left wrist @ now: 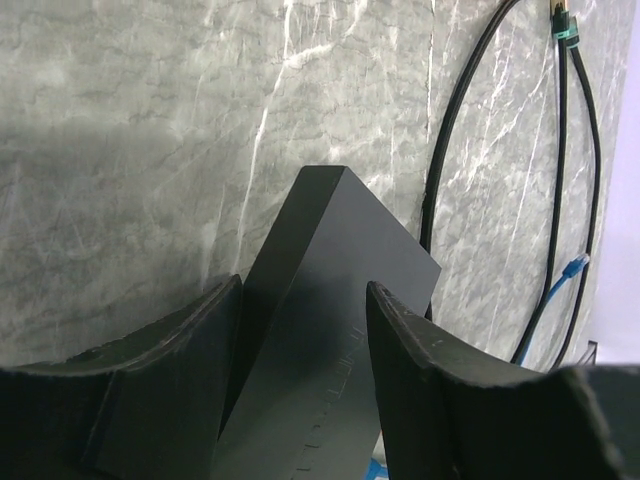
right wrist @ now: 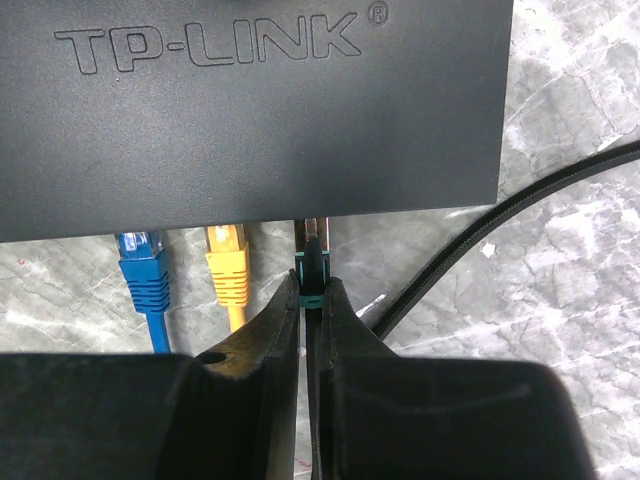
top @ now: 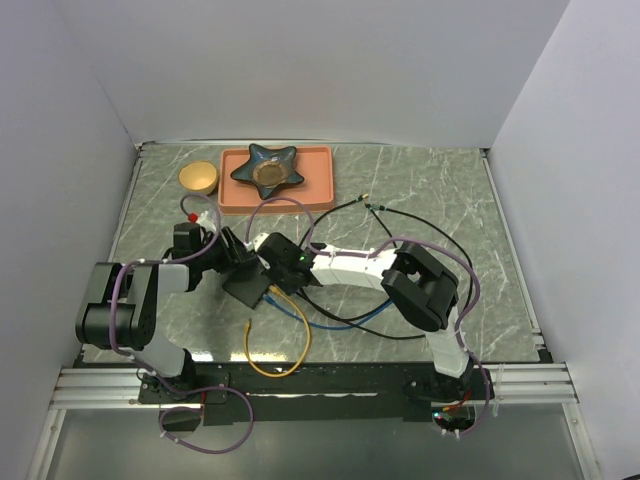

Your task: Insert the plug into the switch port

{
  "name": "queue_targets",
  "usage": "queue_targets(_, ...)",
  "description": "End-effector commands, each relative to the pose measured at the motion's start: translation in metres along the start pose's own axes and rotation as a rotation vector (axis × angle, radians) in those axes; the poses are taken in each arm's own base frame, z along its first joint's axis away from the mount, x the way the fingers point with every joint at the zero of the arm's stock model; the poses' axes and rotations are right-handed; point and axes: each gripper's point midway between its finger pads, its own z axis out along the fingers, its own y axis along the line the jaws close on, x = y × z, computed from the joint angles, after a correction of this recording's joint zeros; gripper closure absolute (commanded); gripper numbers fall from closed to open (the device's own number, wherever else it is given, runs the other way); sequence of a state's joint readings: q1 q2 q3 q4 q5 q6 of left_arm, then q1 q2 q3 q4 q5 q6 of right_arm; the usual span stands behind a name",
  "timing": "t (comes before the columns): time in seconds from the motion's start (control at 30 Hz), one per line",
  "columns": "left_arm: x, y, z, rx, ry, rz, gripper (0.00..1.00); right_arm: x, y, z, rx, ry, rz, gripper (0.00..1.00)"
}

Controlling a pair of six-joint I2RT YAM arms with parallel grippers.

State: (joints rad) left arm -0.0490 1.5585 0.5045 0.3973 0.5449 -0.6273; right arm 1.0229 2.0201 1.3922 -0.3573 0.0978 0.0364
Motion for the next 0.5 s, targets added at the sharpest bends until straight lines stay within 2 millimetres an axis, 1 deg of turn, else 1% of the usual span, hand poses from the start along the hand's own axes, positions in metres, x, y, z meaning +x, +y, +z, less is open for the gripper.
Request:
queue_targets(0.0, 0.031, -0.018, 0.002, 0.08, 0.138, -0.002, 0.43, -0.063, 0.004, 0.001, -0.04, -0.19, 0.059, 1.0)
queue_targets(0.13, 0.036, -0.02, 0.003, 0.082, 0.16, -0.004, 0.45, -0.071, 0.002, 0.001, -0.051, -0.204, 0.08, 1.0)
queue_targets(0.47, 0.045, -0.023, 0.006, 0.091, 0.191, -0.009, 0.5, -0.101, -0.003, -0.001, -0.062, -0.275, 0.136, 1.0)
